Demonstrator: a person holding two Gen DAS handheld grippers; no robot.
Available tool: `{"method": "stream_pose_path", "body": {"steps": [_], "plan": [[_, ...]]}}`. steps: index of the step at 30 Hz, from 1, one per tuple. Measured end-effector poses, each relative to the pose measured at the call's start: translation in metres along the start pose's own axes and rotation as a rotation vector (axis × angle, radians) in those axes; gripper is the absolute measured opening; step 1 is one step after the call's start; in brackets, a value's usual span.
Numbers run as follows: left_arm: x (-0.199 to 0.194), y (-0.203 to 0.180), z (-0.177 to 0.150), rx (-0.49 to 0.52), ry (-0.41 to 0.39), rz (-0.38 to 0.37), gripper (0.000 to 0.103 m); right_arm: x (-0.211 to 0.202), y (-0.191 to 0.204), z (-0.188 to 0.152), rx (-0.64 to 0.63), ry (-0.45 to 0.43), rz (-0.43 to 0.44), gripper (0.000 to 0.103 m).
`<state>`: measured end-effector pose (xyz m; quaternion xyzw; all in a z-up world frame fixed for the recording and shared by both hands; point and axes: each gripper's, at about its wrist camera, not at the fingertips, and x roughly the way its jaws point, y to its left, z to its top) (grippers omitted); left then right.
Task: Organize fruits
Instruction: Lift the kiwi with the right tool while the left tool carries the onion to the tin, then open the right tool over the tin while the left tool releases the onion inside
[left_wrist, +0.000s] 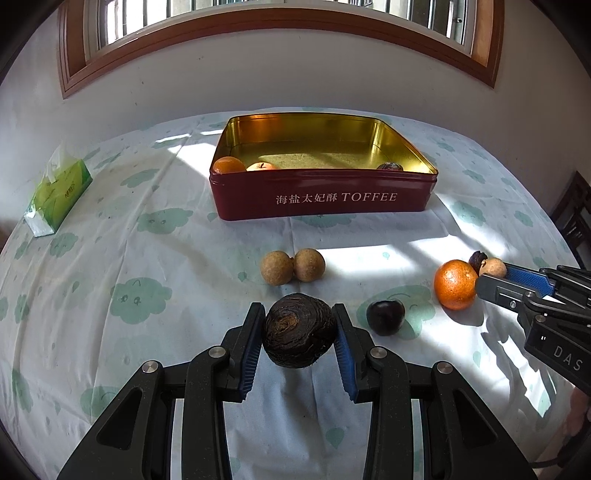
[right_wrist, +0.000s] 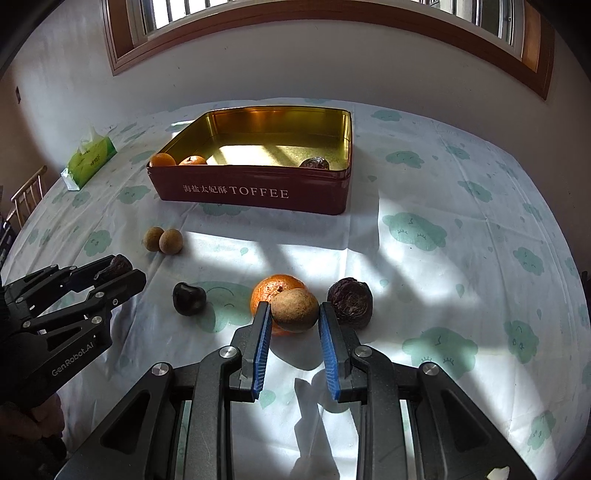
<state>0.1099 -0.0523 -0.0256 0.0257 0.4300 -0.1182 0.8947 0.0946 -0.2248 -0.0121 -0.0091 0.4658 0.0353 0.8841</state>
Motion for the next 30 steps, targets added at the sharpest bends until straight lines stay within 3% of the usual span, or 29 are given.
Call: {"method": "stream_pose_path", "body": {"steps": [13,19,30], "plan": [[0.003,0.028,0.055,-0.043,-0.064,0.037,0.038,0.011,0.002,0.061,-0.047,-0.069,0.002,0.024],[0.018,0.035,0.084,-0.057,-0.075,0.019,0.038,0.026,0.004,0.092,-0.059,-0.092,0.009,0.024],[0.057,0.031,0.118,-0.035,-0.054,0.009,0.038,0.071,0.002,0.118,-0.054,-0.045,0.018,0.024]]}}
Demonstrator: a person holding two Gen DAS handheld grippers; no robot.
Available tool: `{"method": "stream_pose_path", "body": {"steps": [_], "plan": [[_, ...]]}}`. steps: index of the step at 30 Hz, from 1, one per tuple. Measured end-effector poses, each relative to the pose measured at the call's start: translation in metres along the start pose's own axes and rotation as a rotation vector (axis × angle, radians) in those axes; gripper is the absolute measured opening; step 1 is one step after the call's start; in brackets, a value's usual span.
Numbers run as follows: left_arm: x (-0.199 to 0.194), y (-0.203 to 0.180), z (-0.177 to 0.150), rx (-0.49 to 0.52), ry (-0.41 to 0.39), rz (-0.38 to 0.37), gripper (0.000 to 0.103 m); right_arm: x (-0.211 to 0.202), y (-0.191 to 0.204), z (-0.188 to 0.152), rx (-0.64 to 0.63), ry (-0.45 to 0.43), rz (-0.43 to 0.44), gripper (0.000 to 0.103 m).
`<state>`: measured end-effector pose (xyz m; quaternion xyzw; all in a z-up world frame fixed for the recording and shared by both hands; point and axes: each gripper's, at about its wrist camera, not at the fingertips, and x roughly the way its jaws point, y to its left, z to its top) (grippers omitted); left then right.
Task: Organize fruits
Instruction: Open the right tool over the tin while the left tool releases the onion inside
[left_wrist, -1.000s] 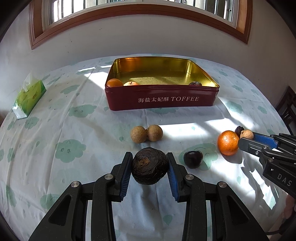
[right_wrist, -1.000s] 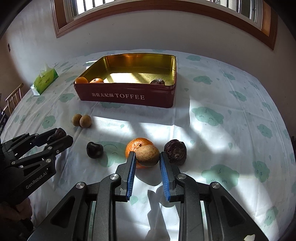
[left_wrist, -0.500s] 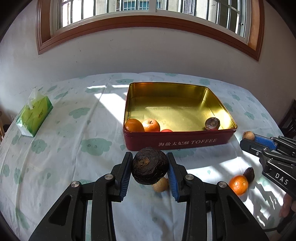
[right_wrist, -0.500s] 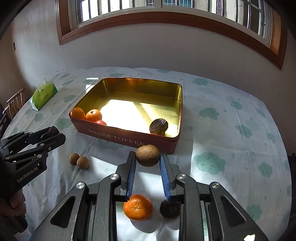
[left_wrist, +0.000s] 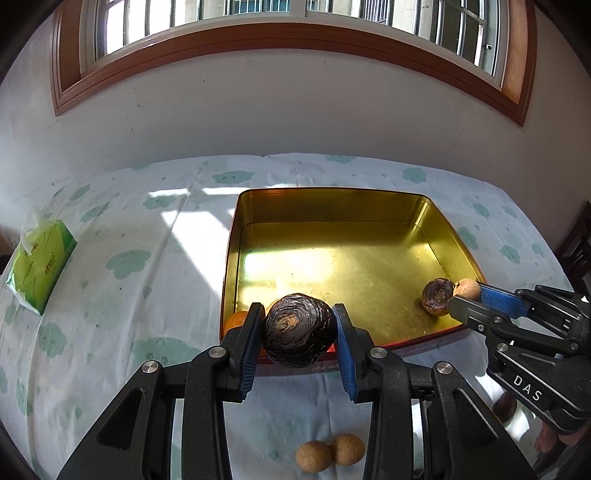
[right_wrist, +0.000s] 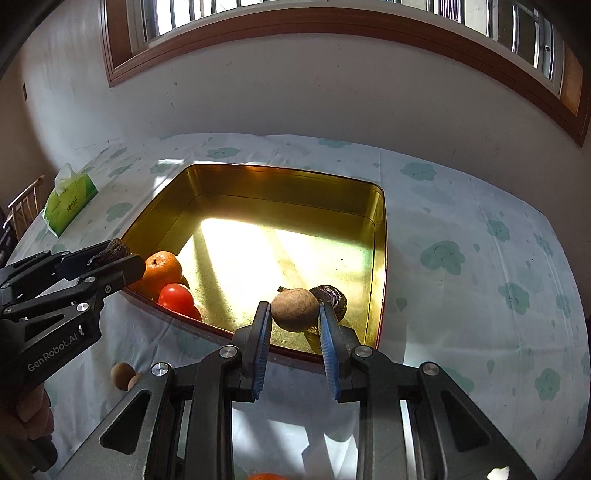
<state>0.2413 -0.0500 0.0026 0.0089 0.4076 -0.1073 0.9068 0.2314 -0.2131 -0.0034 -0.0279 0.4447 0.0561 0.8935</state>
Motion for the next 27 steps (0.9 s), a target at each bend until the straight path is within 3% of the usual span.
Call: {"method": "stream_pose_path", "body": {"steps": [12,21,27], "plan": [[0.022,-0.007,0.003,0.024,0.032,0.003,0.038,0.022,-0.008,0.002,0.011,0.032,-0.006,0.024],[0.024,-0.014,0.000,0.063,0.013,0.033,0.038,0.024,-0.006,0.003,0.005,0.029,-0.007,0.026],[0.025,-0.015,0.001,0.064,0.015,0.037,0.039,0.023,-0.006,0.003,0.019,0.029,-0.002,0.031]]}}
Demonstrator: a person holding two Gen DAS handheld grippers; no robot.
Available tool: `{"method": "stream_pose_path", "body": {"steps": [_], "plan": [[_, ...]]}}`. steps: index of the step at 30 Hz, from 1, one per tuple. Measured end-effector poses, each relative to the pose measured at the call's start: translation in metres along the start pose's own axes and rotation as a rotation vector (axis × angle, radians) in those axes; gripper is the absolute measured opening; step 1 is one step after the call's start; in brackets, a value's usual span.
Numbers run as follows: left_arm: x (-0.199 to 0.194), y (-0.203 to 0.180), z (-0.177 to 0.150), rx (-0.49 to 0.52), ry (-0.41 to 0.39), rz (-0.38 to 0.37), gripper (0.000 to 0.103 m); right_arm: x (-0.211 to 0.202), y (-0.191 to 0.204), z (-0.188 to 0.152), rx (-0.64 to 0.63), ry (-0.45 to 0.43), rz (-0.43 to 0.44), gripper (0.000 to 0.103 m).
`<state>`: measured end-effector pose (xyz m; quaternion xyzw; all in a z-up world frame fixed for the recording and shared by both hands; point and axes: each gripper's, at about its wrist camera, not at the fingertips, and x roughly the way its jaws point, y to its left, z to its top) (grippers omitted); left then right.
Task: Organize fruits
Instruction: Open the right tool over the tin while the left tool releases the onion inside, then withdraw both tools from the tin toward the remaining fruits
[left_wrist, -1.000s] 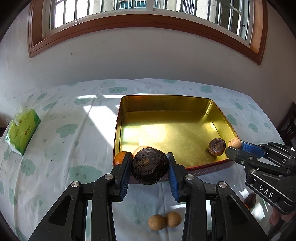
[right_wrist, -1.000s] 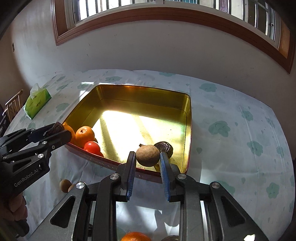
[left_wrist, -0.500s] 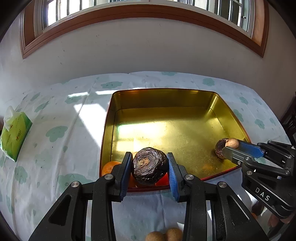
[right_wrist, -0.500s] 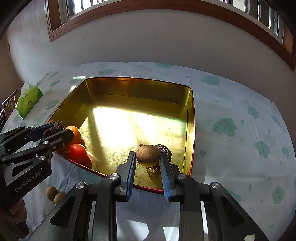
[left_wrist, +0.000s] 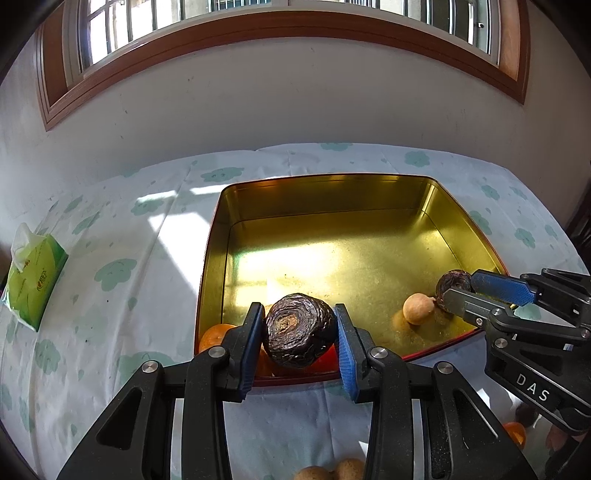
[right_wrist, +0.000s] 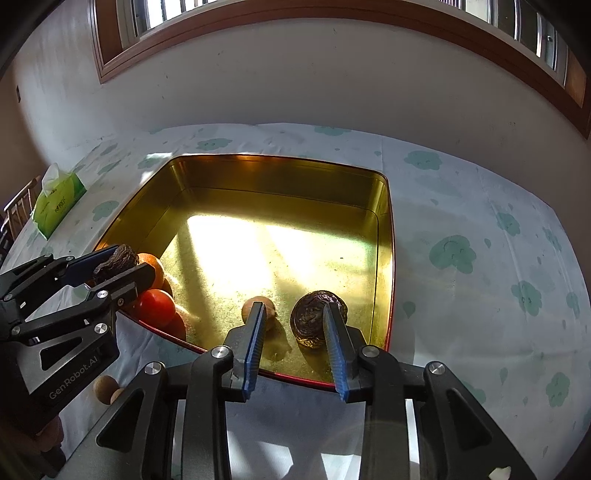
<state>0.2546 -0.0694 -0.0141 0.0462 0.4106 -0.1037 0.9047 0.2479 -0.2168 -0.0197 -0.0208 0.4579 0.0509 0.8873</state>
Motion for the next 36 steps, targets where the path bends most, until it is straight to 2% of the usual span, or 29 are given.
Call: {"method": "stream_pose_path", "body": {"steps": [8,14,25,30,36], "plan": [[0.000,-0.001,0.000,-0.004,0.008,-0.006,0.040,-0.008,-0.002,-0.003,0.013,-0.009,0.000,0.035],[-0.009,-0.003,-0.002,-0.004,-0.005,-0.003,0.051,-0.018,-0.005,-0.007,0.025,-0.019,-0.002,0.038],[-0.042,-0.009,-0.004,0.011,-0.054,-0.012,0.060,-0.049,-0.011,-0.025,0.047,-0.050,-0.017,0.043],[-0.058,-0.008,-0.017,0.011,-0.058,-0.005,0.061,-0.063,-0.013,-0.036,0.056,-0.058,-0.016,0.044],[-0.073,0.007,-0.047,-0.012,-0.035,0.009,0.061,-0.078,-0.015,-0.056,0.068,-0.058,-0.023,0.044]]}}
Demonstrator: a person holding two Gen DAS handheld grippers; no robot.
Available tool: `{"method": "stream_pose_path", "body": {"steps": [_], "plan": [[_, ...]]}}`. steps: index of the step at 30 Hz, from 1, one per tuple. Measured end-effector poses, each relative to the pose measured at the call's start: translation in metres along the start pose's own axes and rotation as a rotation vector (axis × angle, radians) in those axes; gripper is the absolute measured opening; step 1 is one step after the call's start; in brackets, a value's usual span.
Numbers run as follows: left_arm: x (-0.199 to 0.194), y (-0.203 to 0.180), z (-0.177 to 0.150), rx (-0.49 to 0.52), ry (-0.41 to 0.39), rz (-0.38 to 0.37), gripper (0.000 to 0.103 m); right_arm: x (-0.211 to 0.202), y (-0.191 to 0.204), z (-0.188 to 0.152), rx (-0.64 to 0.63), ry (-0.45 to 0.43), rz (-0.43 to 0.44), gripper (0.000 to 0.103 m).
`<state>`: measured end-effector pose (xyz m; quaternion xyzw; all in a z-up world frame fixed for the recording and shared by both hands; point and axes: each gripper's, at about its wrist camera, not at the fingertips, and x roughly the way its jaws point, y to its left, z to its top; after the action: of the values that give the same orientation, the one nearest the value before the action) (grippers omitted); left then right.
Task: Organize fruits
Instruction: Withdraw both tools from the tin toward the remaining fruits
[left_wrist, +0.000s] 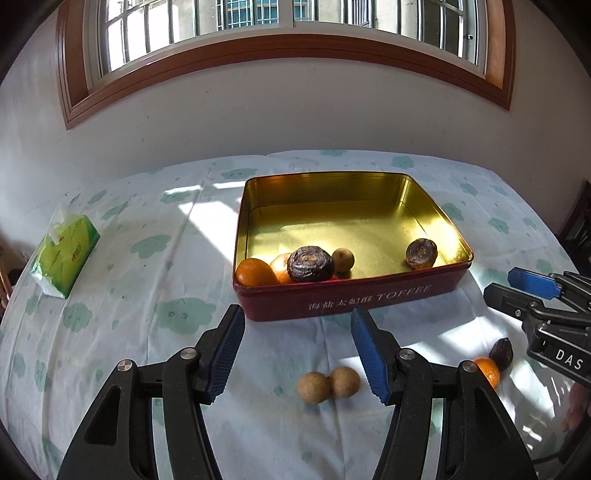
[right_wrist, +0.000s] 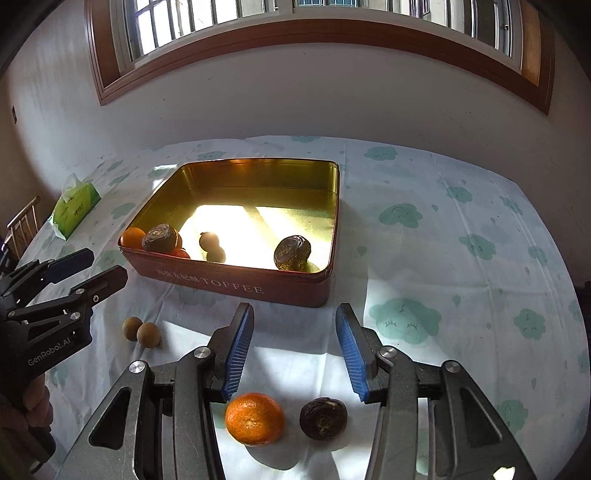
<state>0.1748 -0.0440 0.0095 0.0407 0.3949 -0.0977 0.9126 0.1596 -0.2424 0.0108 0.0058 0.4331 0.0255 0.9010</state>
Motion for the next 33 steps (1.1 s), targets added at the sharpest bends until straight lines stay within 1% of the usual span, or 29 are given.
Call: {"method": "stream_pose_path", "body": {"steps": [2,9,16,21,33], "plan": [[-0.004,0.006,-0.012,-0.007,0.013,0.016,0.061,-0.005,-0.003,-0.008,0.003,0.004,-0.009,0.044],[-0.016,0.021,-0.057,-0.041,0.059,0.033,0.061,-0.021,-0.018,-0.043,0.030,0.027,-0.037,0.044],[-0.022,0.018,-0.090,-0.062,0.097,0.025,0.061,-0.022,-0.026,-0.081,0.042,0.079,-0.048,0.044],[-0.023,0.011,-0.100,-0.056,0.108,0.018,0.061,-0.017,-0.025,-0.094,0.047,0.106,-0.033,0.044],[-0.019,0.011,-0.102,-0.052,0.105,-0.005,0.061,-0.004,-0.025,-0.089,0.058,0.109,-0.025,0.044]]}}
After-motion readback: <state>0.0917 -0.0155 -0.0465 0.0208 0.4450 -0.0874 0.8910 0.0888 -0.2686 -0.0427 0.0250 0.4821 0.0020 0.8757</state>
